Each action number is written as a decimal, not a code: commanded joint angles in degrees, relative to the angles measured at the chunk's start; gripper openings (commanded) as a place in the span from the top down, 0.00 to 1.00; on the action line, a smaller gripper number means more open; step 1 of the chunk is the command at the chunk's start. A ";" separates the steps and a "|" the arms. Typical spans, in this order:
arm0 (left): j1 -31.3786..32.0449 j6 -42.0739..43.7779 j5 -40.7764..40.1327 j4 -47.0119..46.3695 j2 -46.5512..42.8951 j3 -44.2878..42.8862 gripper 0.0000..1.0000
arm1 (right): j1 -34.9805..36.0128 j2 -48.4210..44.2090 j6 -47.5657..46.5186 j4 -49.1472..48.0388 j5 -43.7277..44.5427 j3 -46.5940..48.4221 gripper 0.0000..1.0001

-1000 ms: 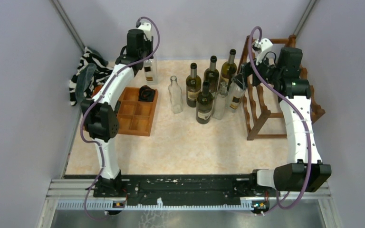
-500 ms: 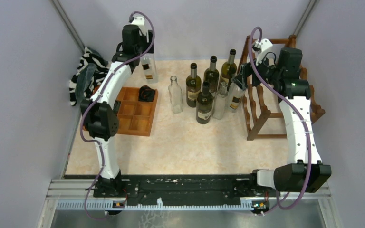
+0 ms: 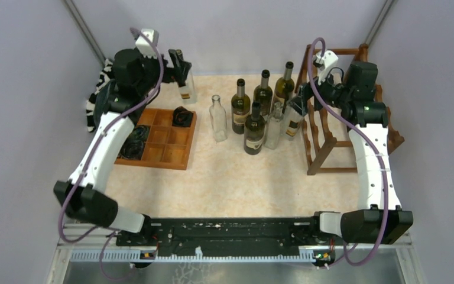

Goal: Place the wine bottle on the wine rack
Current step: Place the wine bottle at the center of the board, then move the wine bottle to the center of the board, then pick up the wine bottle from the center of the board, then move the wine bottle to the center of the board, then place the wine bottle at the center of the board.

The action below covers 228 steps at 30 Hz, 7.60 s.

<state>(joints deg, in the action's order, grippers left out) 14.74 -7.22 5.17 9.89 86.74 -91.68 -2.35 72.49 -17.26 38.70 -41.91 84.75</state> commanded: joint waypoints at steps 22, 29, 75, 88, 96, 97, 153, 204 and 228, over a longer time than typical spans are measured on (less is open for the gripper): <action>9.49 4.58 15.55 -19.55 3.35 21.52 0.20 | 16.51 6.18 -9.01 3.98 -1.22 8.77 0.13; 13.32 12.07 6.36 -18.25 6.34 18.79 0.63 | 16.50 6.34 -8.89 3.42 -1.20 8.60 0.13; 5.54 10.44 -10.57 -20.59 35.08 -22.81 0.27 | 16.41 1.49 -4.19 -0.93 1.85 3.47 0.12; 5.55 3.04 5.10 -16.75 14.97 -7.52 0.11 | 21.32 4.61 -7.00 0.28 6.09 2.97 0.12; 5.56 -5.25 27.86 -28.44 4.61 14.16 0.07 | 25.11 7.94 -4.86 -3.13 15.50 2.26 0.14; 5.56 -5.33 29.24 -30.23 4.49 15.74 0.07 | 25.30 8.19 -4.59 -3.42 15.76 2.00 0.14; 8.91 9.88 15.53 -37.08 16.31 10.01 1.00 | 27.79 20.84 1.46 -11.37 16.49 15.23 1.00; 0.55 7.32 18.83 -43.08 8.56 24.78 0.76 | 29.57 61.24 9.35 -22.95 22.93 61.32 0.41; 0.29 -0.25 15.47 -22.15 -11.20 21.25 0.01 | 22.98 25.34 2.76 -5.84 12.93 35.30 0.11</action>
<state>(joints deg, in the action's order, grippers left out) 15.51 -4.05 16.99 -18.15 81.71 -68.34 23.03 103.04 -12.14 28.14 -26.81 125.93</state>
